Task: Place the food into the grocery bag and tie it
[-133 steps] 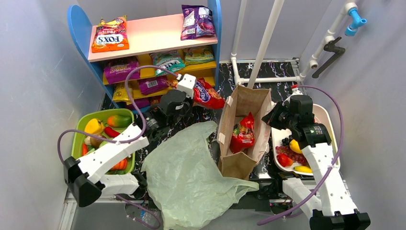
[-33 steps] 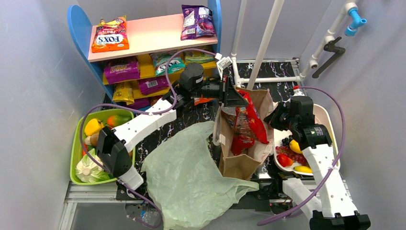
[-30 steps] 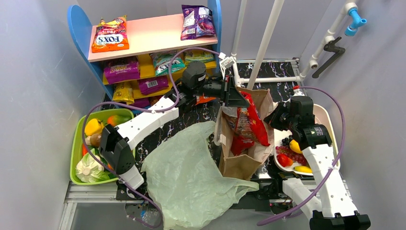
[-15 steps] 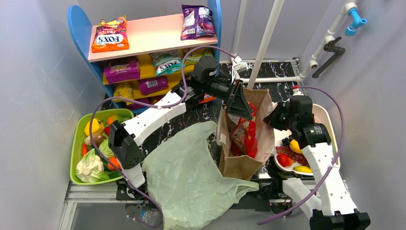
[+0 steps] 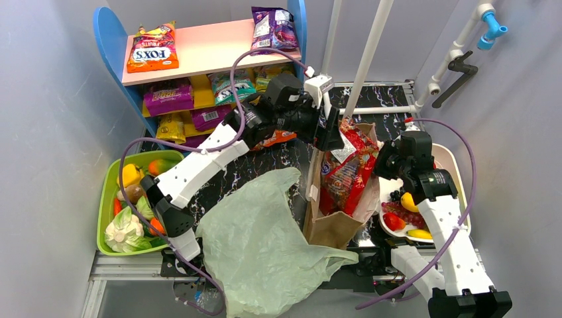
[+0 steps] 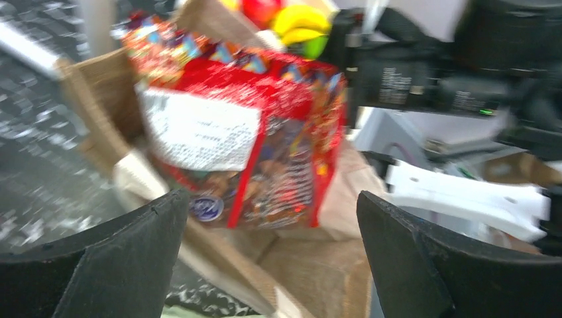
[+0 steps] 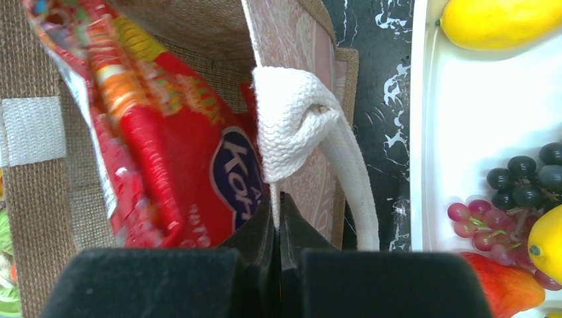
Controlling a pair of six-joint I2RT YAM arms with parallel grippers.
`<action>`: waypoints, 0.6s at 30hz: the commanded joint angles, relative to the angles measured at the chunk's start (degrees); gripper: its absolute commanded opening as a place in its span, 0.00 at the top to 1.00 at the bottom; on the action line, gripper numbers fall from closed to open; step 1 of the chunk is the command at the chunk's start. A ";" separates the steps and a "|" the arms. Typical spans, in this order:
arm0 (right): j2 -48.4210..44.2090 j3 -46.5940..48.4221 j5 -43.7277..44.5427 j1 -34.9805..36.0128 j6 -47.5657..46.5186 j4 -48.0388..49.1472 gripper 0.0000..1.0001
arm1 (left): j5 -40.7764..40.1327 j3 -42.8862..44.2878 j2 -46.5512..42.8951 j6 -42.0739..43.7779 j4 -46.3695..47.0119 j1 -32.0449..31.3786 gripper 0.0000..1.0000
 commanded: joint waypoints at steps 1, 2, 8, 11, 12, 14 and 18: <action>0.61 0.75 -0.34 -0.04 -0.38 2.46 0.99 | -21.44 -3.55 -5.33 1.44 -7.33 -1.41 0.03; 0.71 0.82 -0.54 -0.03 -0.32 2.59 0.99 | -23.68 -5.39 -5.81 0.95 -6.71 -1.40 0.04; 0.97 0.79 -0.63 0.00 -0.15 2.91 0.99 | -26.34 -15.25 -5.73 -2.91 -0.27 -1.40 0.14; 1.03 1.13 -0.81 -0.01 0.04 2.86 0.99 | -23.83 -16.10 -3.30 -4.19 2.18 -1.40 0.32; 0.98 1.37 -0.86 0.00 0.10 2.71 0.99 | -23.39 -15.77 -2.27 -4.45 2.38 -1.40 0.43; 0.80 2.33 -1.08 0.00 0.15 2.14 0.99 | -21.30 -14.48 -0.41 -4.48 2.28 -1.42 0.77; -0.37 5.81 0.60 -0.01 0.33 -1.49 0.99 | -24.61 -9.35 -0.04 -1.99 -2.75 -1.39 1.00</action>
